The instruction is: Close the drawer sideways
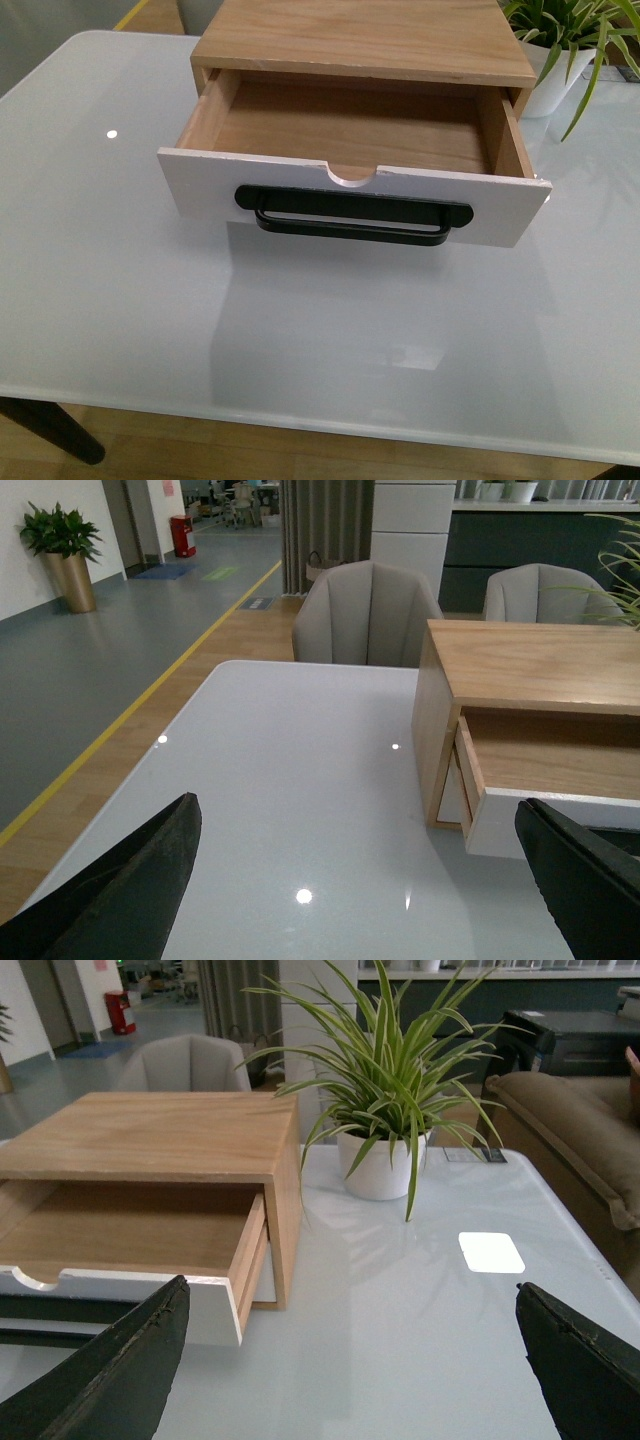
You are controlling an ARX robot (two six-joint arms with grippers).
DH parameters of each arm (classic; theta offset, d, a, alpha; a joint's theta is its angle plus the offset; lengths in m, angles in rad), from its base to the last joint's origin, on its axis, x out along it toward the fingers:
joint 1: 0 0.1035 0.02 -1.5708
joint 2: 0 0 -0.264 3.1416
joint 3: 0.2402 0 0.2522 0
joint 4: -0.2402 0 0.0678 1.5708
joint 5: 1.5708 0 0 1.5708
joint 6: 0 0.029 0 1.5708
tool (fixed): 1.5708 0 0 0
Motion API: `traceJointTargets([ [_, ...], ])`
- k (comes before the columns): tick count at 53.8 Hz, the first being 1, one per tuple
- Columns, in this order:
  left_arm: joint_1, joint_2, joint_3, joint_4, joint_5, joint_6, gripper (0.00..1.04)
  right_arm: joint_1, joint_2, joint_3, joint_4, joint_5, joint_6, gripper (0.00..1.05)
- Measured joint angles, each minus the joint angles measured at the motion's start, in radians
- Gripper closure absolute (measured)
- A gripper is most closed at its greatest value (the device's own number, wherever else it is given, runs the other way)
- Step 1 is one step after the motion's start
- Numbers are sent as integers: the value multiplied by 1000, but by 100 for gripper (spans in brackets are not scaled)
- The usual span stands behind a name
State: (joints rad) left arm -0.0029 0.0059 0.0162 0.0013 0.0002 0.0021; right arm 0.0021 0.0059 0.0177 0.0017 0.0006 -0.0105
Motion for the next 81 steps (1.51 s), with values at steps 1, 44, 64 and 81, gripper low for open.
traceJointTargets([
  [1, 0, 0, 0, 0, 0, 0, 9, 0, 0, 0, 0, 0, 0, 9],
  [44, 1, 393, 113, -172, 377, 192, 9, 146, 408, 82, 66, 81, -257, 9],
  [64, -158, 1286, 305, 441, 475, 440, 9, 209, 1192, 281, 405, -109, -713, 9],
  [81, -210, 1604, 461, 469, 563, 618, 9, 277, 1503, 434, 389, -151, -1019, 9],
])
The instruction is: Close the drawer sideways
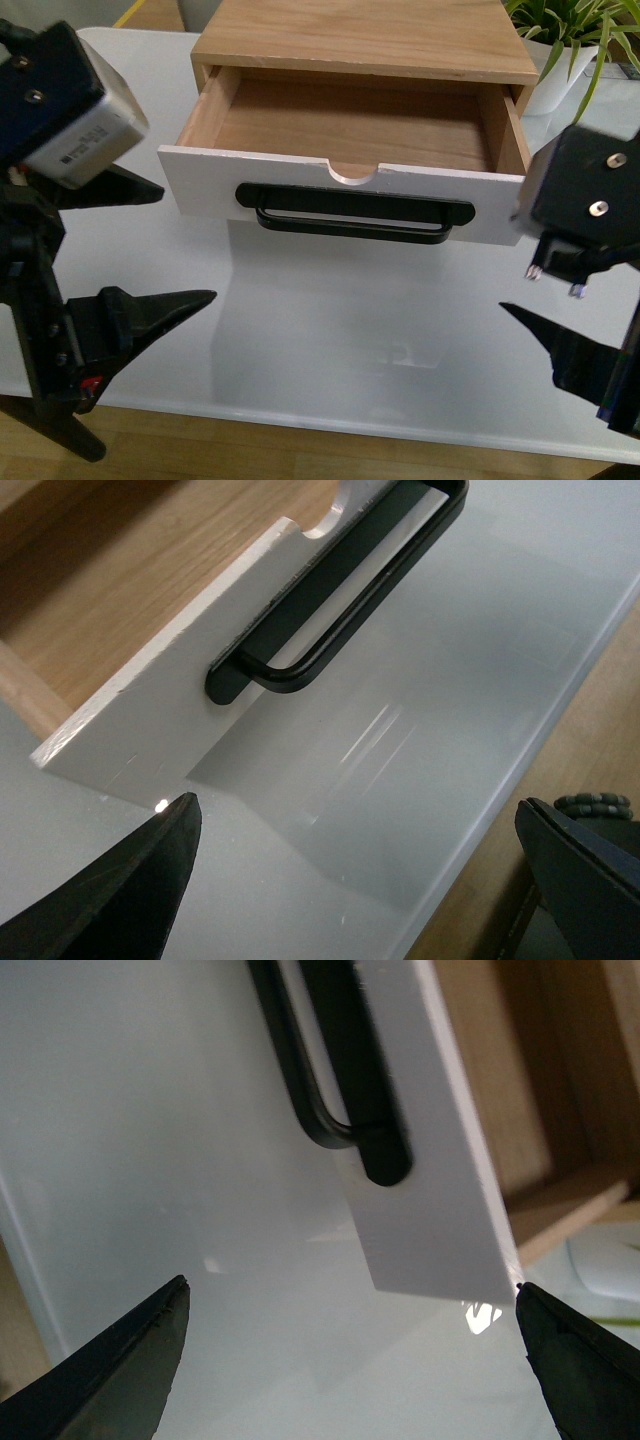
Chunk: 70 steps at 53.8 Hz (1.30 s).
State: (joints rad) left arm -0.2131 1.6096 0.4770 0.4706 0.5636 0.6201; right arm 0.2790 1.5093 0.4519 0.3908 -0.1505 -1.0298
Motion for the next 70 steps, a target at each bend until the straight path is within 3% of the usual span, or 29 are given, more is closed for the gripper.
traceJointTargets([
  [19, -41, 212, 166, -18, 37, 103, 9, 89, 155, 114, -40, -19, -187, 9],
  [70, -92, 332, 327, -128, 144, 256, 9, 115, 320, 243, -72, -45, -257, 9],
])
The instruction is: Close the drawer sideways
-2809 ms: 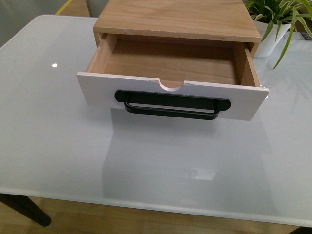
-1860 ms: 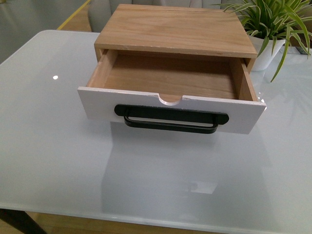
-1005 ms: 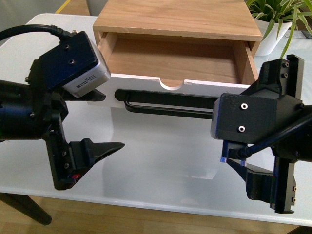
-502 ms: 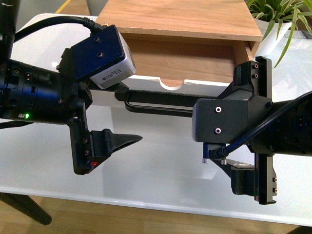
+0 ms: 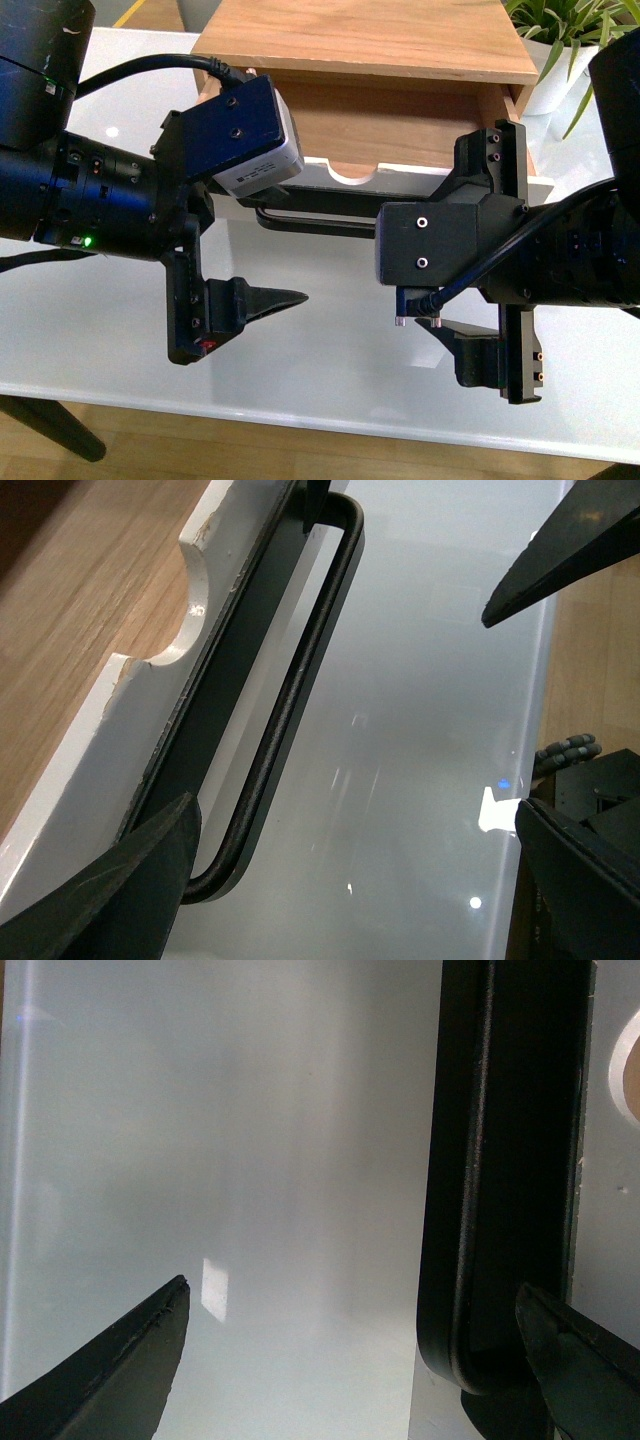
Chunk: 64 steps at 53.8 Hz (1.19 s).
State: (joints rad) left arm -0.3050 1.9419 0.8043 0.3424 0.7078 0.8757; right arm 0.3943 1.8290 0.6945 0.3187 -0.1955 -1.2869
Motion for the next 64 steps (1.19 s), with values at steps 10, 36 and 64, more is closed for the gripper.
traceJointTargets([
  [10, -8, 7, 13, -40, 21, 35, 9, 0, 13, 13, -12, 0, -13, 9],
  [36, -26, 61, 85, -112, 14, 76, 9, 0, 28, 30, -33, 0, -19, 9],
  [64, -39, 131, 181, -208, -16, 119, 9, -2, 86, 82, -56, 4, -36, 9],
])
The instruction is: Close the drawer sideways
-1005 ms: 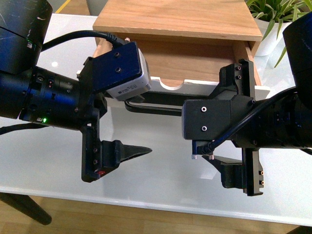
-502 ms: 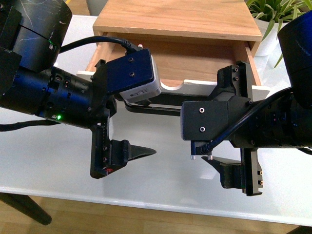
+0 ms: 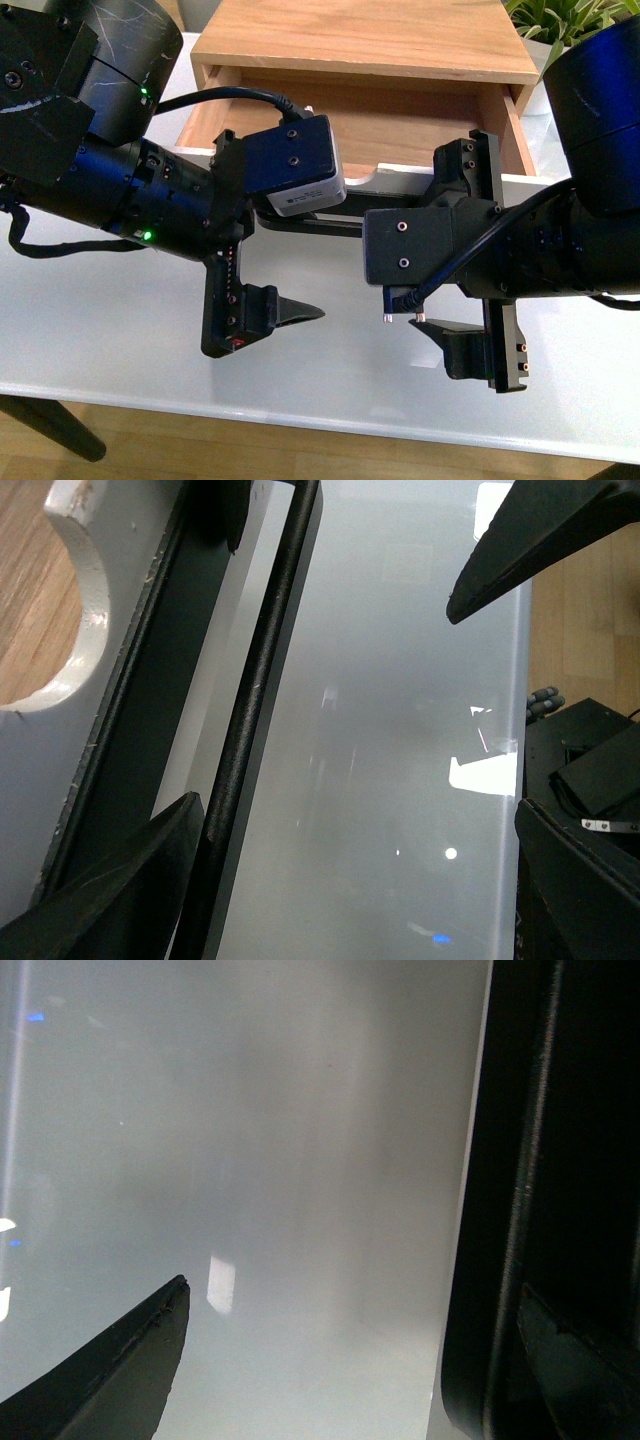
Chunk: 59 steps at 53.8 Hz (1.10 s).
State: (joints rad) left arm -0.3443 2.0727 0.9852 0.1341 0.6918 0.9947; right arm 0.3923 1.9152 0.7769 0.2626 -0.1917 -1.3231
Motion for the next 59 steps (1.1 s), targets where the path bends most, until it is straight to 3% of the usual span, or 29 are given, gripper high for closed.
traceJointTargets([
  [34, -14, 67, 93, -14, -2, 3, 9, -31, 84, 83, 13, -19, 33, 9],
  [59, -16, 218, 373, -100, -9, -27, 9, -89, 197, 282, -22, -11, 35, 9],
])
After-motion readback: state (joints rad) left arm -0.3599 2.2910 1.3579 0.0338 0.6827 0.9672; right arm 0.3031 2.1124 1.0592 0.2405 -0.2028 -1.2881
